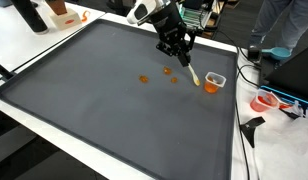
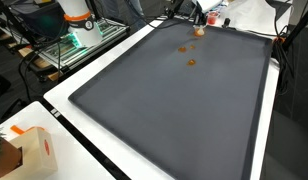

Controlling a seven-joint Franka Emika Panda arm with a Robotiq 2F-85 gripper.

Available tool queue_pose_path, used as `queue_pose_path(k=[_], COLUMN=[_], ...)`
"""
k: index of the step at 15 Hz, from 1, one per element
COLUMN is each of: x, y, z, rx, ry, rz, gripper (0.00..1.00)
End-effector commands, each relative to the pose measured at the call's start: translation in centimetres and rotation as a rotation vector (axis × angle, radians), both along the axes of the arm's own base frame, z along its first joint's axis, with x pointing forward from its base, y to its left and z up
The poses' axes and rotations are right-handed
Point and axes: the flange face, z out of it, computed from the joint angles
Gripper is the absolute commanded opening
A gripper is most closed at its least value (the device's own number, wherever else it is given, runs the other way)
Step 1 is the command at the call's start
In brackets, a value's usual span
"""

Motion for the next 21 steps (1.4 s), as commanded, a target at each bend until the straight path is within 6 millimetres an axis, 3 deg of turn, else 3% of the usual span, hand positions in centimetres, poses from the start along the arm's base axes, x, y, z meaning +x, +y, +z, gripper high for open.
queue_pose_path(k=[1,15,21], x=[-1.1,-1.8,-2.3], y=[0.1,1.6,2.5], z=[0.0,-0.1,1.0], rx=[0.004,-0.077,-0.148], ry=[-0.009,0.031,0.038], rz=[-0.027,-0.159,-0.180], gripper=[0.03,0.03,0.03])
